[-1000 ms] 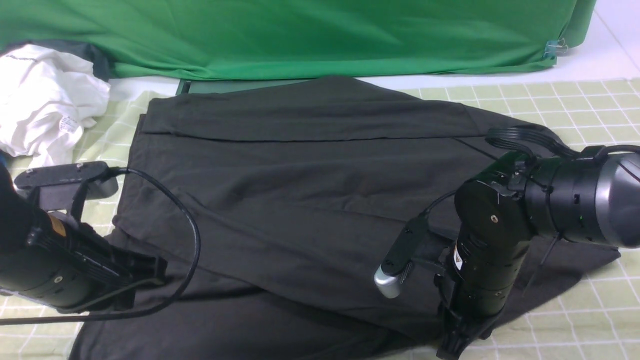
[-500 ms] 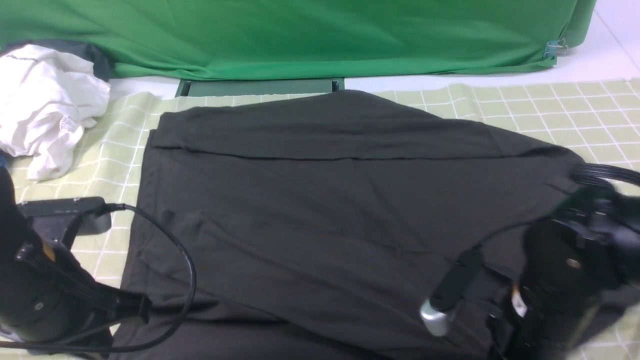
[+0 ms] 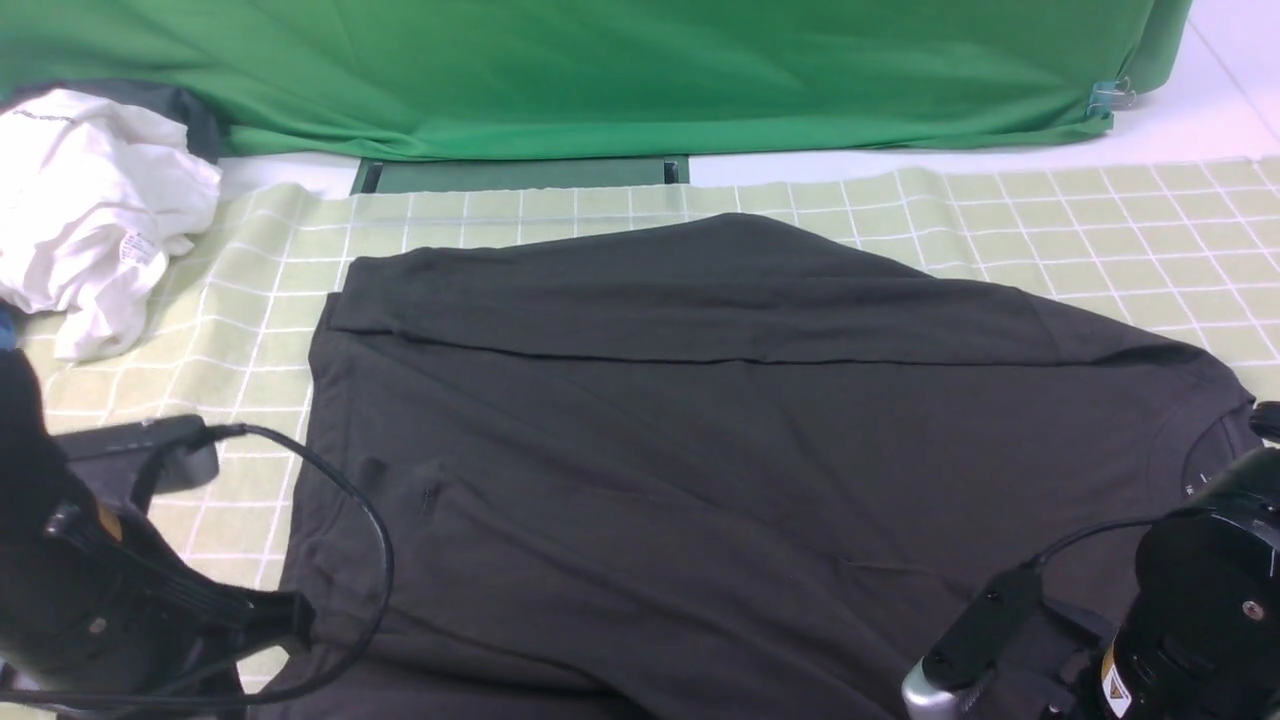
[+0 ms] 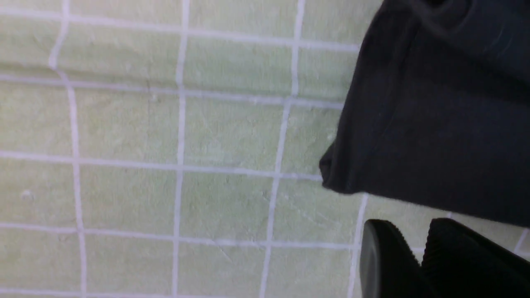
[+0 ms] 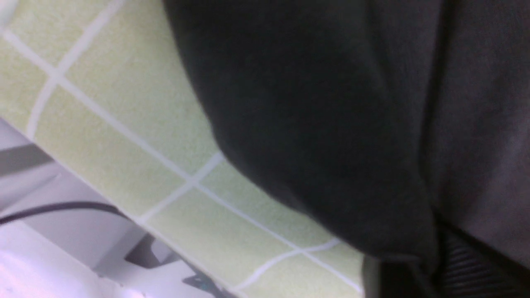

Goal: Fold a long-sleeved shirt over a green coffee tablecloth.
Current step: 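Grab the top left corner of the dark shirt with the left gripper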

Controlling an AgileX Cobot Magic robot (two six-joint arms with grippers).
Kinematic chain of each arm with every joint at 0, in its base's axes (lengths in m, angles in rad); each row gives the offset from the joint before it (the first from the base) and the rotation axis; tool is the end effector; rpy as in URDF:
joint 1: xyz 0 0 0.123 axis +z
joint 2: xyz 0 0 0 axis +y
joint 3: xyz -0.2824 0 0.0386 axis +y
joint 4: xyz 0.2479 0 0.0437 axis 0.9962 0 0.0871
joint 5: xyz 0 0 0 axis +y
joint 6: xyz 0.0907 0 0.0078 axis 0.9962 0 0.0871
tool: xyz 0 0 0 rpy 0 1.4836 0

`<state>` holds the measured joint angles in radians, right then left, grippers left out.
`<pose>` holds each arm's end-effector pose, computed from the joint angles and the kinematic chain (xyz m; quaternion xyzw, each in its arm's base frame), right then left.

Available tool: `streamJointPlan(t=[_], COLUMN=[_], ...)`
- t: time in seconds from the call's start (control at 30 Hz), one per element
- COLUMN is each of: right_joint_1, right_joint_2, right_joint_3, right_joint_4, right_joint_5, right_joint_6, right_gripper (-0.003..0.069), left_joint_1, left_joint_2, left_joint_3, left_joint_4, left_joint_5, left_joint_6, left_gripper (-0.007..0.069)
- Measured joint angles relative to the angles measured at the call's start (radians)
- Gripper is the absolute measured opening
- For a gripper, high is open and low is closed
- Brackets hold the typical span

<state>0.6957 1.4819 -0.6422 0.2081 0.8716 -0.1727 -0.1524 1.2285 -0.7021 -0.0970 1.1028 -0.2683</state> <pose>0.1500 0.1440 0.1625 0.3557 -0.9310 -0.0682 0.0457 0.1772 -0.0352 0.2246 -0.0791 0.9958 -0.0456 0.0050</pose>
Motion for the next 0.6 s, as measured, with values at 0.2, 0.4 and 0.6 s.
streamJointPlan(t=[0.2,0.4,0.6], right_joint_1=[0.0,0.001,0.001], right_joint_2=[-0.035,-0.166,-0.295], right_joint_3=[-0.061,-0.161,-0.244], right_joint_4=[0.023,0.1,0.119], right_joint_5=[0.021,0.031,0.034], right_joint_6=[0.007,-0.029,-0.043], right_gripper=[0.0538,0.0566,0.0559], left_joint_1=[0.0,0.0,0.0], left_joint_2=[0.096,0.212,0.31], left_joint_3=[0.025,0.041,0.042], left_joint_4=[0.023,0.022,0.007], left_joint_5=[-0.08,-0.164,-0.21], left_joint_6=[0.043,0.043,0.043], left_gripper=[0.0292,0.0472,0.048])
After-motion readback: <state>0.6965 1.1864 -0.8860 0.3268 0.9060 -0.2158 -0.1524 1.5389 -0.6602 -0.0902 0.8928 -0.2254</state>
